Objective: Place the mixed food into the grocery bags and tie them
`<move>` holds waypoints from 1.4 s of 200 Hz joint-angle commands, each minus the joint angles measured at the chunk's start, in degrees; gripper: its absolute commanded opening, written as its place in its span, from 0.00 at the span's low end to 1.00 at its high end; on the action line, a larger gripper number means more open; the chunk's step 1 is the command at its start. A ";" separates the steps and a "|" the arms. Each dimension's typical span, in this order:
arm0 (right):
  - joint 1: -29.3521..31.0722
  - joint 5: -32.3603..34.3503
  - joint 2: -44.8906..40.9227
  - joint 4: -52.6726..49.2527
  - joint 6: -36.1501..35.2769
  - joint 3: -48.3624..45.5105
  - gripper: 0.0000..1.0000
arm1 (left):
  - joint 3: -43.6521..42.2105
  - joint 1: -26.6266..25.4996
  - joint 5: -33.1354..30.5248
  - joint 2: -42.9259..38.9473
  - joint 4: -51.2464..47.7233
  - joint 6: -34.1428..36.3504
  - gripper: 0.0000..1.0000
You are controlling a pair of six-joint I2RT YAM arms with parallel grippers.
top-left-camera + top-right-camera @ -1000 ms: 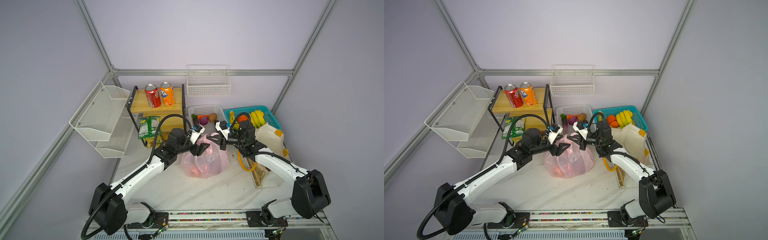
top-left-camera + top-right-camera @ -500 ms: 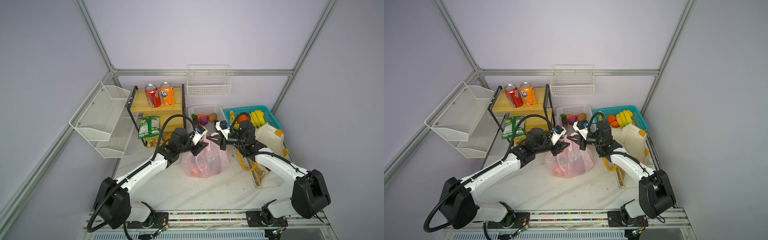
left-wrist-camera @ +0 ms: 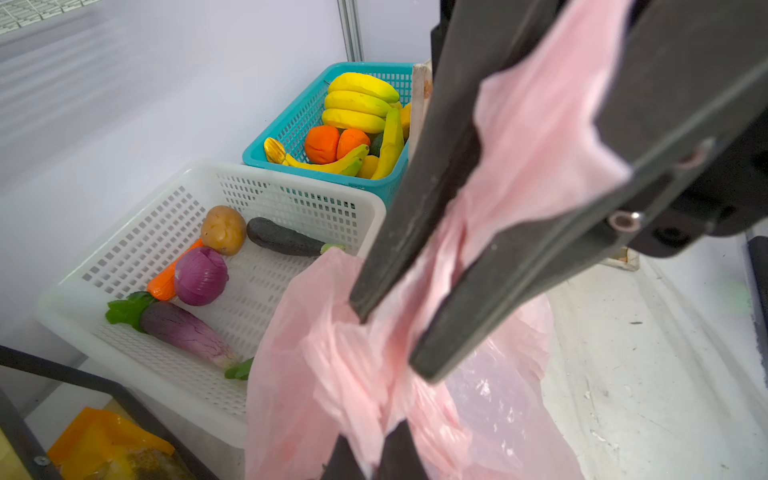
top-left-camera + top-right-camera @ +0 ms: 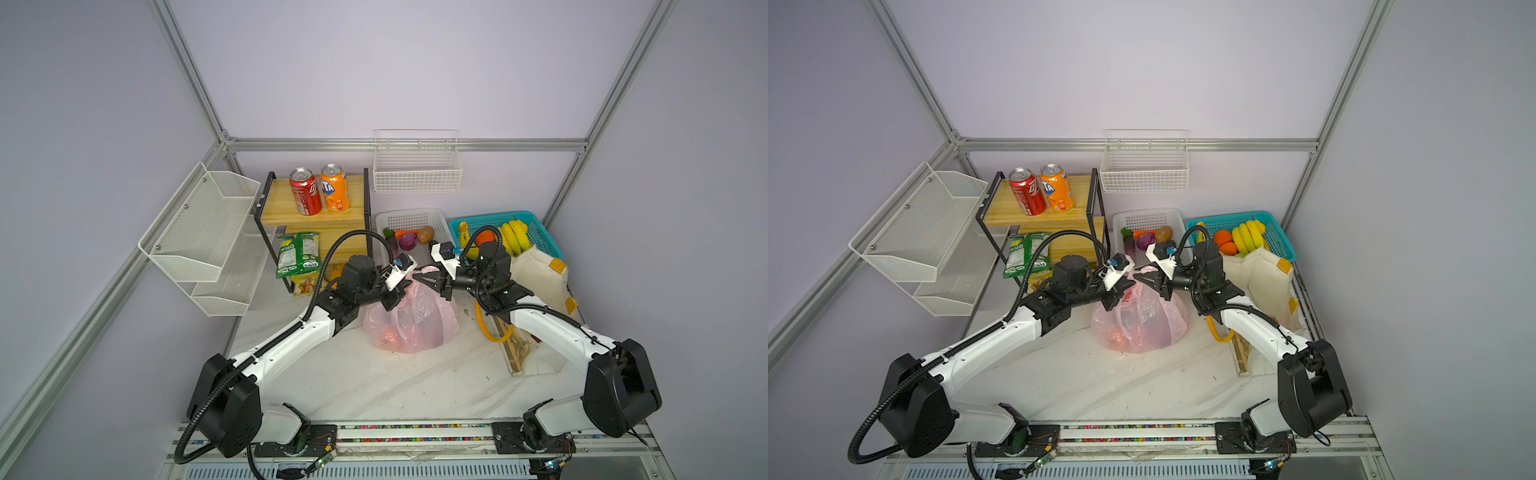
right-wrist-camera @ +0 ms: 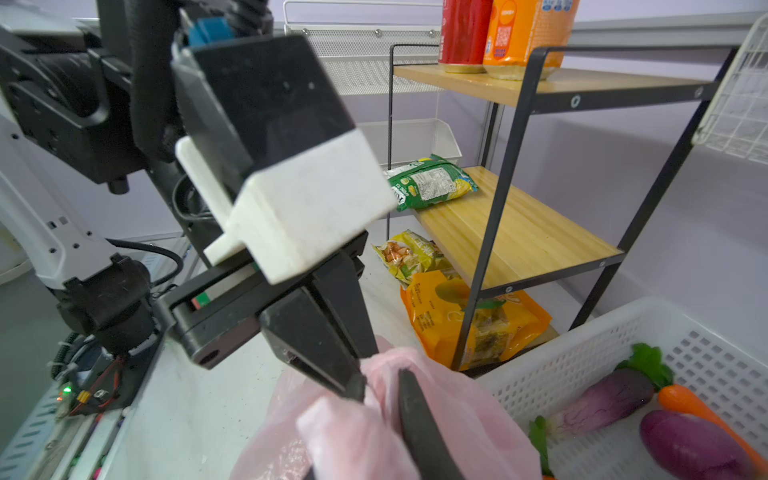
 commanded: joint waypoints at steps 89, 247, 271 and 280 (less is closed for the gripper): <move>-0.84 4.76 2.61 -13.13 -12.84 3.61 0.68 | -0.48 0.85 2.66 -3.42 3.58 6.69 0.04; -0.88 1.61 5.07 -15.93 -12.80 7.24 0.01 | -1.58 0.88 -1.63 -5.02 1.95 5.67 0.23; -0.91 2.99 3.46 -15.75 -12.58 6.25 0.00 | -4.00 0.85 -5.69 -6.38 2.38 6.44 0.35; -0.85 3.16 3.13 -15.68 -12.17 6.27 0.00 | -4.07 0.85 -6.70 -6.15 1.67 7.09 0.38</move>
